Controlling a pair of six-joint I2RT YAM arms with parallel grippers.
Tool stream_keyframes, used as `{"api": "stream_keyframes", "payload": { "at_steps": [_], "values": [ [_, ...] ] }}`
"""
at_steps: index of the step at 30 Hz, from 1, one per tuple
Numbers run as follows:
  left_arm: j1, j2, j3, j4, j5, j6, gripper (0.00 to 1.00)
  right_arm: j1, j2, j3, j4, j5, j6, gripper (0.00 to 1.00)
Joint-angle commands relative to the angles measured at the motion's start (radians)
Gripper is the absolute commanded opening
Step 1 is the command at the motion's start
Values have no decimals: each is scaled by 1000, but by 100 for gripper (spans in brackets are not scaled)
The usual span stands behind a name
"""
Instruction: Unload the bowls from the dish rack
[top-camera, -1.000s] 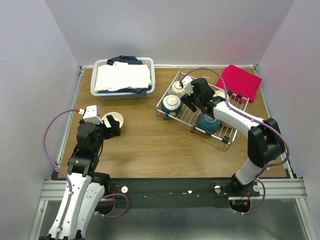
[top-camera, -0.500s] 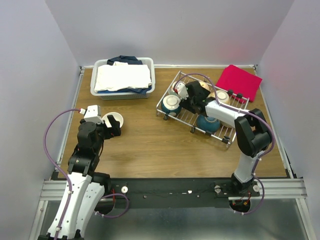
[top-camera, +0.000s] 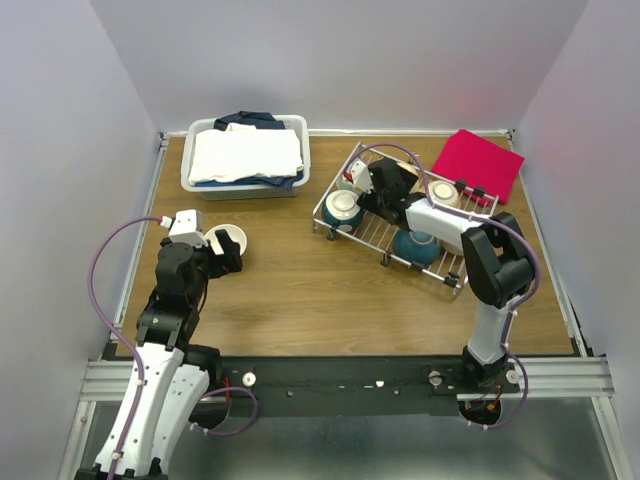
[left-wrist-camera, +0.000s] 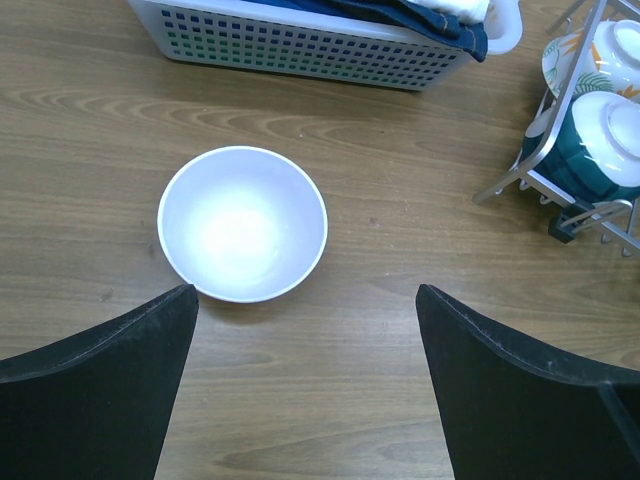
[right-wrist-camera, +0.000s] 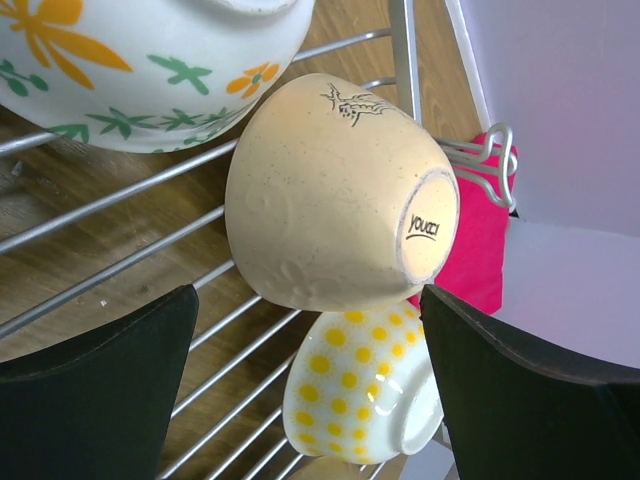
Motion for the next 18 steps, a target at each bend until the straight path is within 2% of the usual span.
{"api": "stream_keyframes", "payload": {
  "at_steps": [1, 9, 18],
  "values": [
    [-6, 3, 9, 11, -24, 10, 99, -2, 45, 23, 59, 30, -22, 100],
    [-6, 7, 9, 10, -24, 8, 99, -2, 131, 49, 94, 56, -29, 100],
    [-6, 6, 7, 11, -27, 10, 99, 1, 176, 3, 100, 133, -69, 100]
  ]
}}
